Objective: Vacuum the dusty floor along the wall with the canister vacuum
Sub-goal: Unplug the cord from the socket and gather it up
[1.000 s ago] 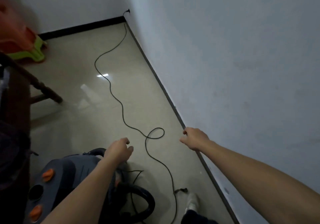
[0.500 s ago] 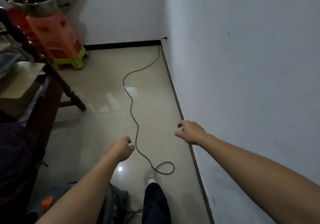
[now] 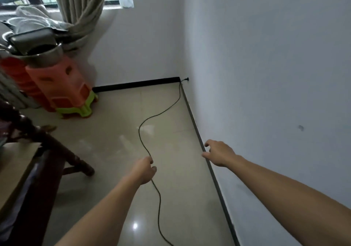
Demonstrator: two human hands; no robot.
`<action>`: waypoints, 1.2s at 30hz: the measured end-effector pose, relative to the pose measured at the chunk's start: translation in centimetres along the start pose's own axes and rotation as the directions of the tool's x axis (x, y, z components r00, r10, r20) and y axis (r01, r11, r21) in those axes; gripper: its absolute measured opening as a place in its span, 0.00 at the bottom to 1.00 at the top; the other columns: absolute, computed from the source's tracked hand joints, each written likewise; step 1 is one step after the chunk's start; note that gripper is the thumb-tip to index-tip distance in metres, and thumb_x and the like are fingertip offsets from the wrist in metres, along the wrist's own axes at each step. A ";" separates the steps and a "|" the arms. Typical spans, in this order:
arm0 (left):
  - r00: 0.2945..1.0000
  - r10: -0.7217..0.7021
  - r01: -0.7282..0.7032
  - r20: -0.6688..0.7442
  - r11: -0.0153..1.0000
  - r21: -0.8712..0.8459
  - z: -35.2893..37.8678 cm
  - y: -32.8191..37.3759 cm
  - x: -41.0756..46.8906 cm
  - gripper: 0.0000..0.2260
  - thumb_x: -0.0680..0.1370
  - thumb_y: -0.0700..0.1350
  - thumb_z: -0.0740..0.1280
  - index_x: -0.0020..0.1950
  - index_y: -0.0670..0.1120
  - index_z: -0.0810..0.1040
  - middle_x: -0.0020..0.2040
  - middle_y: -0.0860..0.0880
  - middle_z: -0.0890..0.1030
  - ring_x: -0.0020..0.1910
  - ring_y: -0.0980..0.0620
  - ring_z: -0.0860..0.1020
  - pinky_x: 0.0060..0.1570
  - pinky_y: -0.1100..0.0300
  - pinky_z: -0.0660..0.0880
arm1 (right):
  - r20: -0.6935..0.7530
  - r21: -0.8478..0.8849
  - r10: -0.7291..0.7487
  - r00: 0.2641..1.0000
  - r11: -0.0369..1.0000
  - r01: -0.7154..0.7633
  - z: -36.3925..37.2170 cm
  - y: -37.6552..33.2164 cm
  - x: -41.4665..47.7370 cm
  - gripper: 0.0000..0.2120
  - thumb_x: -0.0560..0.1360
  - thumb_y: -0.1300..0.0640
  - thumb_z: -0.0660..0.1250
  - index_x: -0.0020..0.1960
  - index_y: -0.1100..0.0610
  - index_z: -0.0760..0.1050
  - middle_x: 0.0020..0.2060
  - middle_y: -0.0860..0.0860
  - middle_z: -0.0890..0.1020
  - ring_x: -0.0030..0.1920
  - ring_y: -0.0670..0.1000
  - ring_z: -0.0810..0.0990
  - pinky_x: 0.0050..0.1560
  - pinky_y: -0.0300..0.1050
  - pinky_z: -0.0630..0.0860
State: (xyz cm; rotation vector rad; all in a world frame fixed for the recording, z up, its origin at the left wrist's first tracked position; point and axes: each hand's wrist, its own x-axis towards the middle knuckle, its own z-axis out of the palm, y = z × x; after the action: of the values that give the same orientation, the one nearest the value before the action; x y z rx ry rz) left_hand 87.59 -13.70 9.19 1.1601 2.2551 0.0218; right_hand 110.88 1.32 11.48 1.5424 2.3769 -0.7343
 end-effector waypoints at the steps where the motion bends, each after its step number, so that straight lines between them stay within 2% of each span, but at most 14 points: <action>1: 1.000 0.010 -0.010 -0.013 1.000 0.007 -1.8 0.5 1.7 0.18 0.80 0.51 0.61 0.67 0.46 0.71 0.64 0.44 0.76 0.61 0.44 0.75 0.56 0.57 0.72 | -0.012 0.006 -0.003 1.000 1.000 0.003 -1.5 -0.5 1.8 0.23 0.78 0.46 0.62 0.70 0.53 0.68 0.61 0.52 0.78 0.58 0.54 0.76 0.50 0.45 0.71; 8: 0.997 0.048 -0.045 -0.062 0.998 0.050 -11.9 3.2 16.6 0.18 0.78 0.52 0.61 0.67 0.48 0.73 0.61 0.45 0.78 0.59 0.45 0.76 0.52 0.55 0.73 | -0.051 0.042 -0.051 0.997 0.998 0.053 -9.1 -4.2 18.8 0.23 0.78 0.46 0.63 0.70 0.54 0.68 0.62 0.53 0.77 0.59 0.54 0.76 0.49 0.45 0.70; 15: 0.999 -0.041 0.042 -0.014 0.999 0.006 -20.1 4.5 32.7 0.18 0.79 0.53 0.61 0.67 0.49 0.72 0.63 0.45 0.76 0.59 0.44 0.75 0.53 0.55 0.73 | 0.079 0.039 -0.029 0.996 0.999 0.026 -14.1 -8.4 38.0 0.23 0.77 0.46 0.64 0.69 0.54 0.69 0.63 0.54 0.76 0.57 0.54 0.76 0.48 0.44 0.70; 21: 0.996 -0.085 0.085 0.003 0.995 -0.055 -27.3 2.1 43.6 0.18 0.78 0.53 0.61 0.67 0.49 0.72 0.63 0.45 0.76 0.59 0.44 0.75 0.54 0.55 0.73 | 0.097 0.066 -0.073 0.993 0.996 0.067 -19.1 -15.2 51.8 0.24 0.77 0.45 0.66 0.68 0.56 0.70 0.64 0.55 0.76 0.60 0.54 0.76 0.58 0.48 0.74; 24: 0.995 -0.097 0.097 0.004 0.993 -0.060 -30.9 0.3 51.3 0.18 0.78 0.53 0.61 0.67 0.48 0.72 0.62 0.45 0.77 0.58 0.44 0.76 0.54 0.56 0.75 | 0.079 0.115 -0.074 0.994 0.991 0.064 -20.3 -18.1 59.1 0.23 0.77 0.45 0.66 0.67 0.55 0.72 0.62 0.55 0.78 0.58 0.53 0.77 0.58 0.49 0.75; 30: 0.997 -0.012 0.013 0.073 1.000 -0.012 -37.1 -0.5 65.8 0.19 0.78 0.52 0.61 0.67 0.46 0.72 0.63 0.44 0.77 0.59 0.44 0.76 0.54 0.56 0.72 | 0.140 0.261 0.110 0.984 0.955 -0.144 -20.5 -20.6 71.0 0.22 0.76 0.46 0.68 0.65 0.57 0.73 0.61 0.56 0.78 0.58 0.55 0.78 0.59 0.48 0.74; 33: 0.995 0.023 -0.030 0.095 0.997 0.065 -41.0 0.8 72.2 0.19 0.79 0.52 0.61 0.67 0.46 0.72 0.63 0.44 0.77 0.59 0.45 0.76 0.54 0.57 0.72 | 0.138 0.385 0.199 0.970 0.892 -0.238 -21.7 -21.1 74.9 0.20 0.76 0.47 0.68 0.62 0.58 0.75 0.55 0.57 0.80 0.52 0.57 0.80 0.53 0.47 0.75; 36: 0.992 0.074 -0.086 0.104 0.990 0.109 -44.3 3.8 78.0 0.18 0.78 0.53 0.61 0.66 0.47 0.73 0.62 0.45 0.77 0.58 0.44 0.76 0.54 0.55 0.74 | 0.143 0.478 0.265 0.954 0.825 -0.301 -23.6 -20.6 78.5 0.21 0.78 0.48 0.67 0.65 0.60 0.73 0.59 0.57 0.78 0.53 0.57 0.80 0.55 0.47 0.74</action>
State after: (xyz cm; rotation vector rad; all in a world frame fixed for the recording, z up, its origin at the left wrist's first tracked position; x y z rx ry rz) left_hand 33.29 57.78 7.70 1.2820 2.1444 -0.1313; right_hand 60.83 68.95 3.48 1.9637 1.9242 -1.3767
